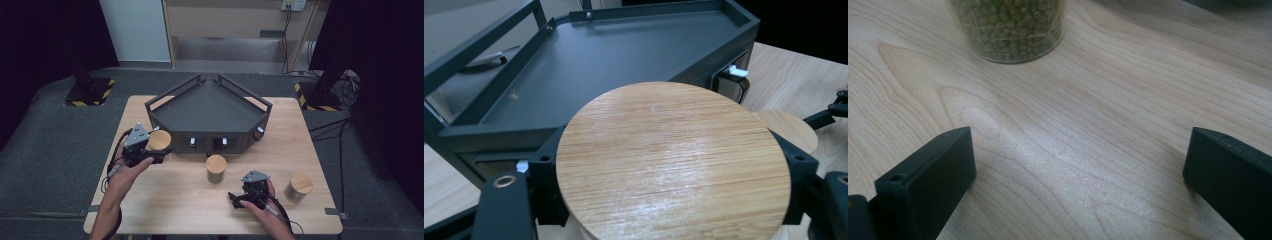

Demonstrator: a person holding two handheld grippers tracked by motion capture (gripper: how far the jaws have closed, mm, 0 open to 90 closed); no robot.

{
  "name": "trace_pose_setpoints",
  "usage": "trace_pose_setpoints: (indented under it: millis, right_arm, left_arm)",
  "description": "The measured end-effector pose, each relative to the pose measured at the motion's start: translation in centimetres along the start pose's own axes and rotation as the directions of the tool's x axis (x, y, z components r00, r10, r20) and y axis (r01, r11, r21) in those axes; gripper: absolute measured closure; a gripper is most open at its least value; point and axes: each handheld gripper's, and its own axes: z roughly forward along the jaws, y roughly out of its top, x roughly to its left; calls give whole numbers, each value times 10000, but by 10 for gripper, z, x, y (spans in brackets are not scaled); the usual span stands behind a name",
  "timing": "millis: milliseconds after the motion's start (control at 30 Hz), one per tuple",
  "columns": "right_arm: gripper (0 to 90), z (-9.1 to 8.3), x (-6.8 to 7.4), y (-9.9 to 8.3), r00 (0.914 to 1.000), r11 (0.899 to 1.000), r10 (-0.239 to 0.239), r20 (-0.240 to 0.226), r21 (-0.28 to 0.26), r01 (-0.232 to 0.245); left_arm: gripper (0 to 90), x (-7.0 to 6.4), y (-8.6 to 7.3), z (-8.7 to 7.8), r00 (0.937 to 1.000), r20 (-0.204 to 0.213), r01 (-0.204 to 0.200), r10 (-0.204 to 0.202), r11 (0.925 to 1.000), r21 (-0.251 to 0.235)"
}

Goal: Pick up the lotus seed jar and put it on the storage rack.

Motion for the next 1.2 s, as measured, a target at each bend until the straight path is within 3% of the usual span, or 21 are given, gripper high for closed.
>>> trace_pose_setpoints:
  millis: [433,1200]
  right_arm:
    - [5,0,0,0,10000,10000,1,1,2,-1]
    - [5,0,0,0,10000,10000,1,0,0,-1]
  left_arm:
    - [237,12,25,1,9984,488,-298,296,9995,46]
    - [237,27,50,7,9946,916,-483,490,9988,-98]
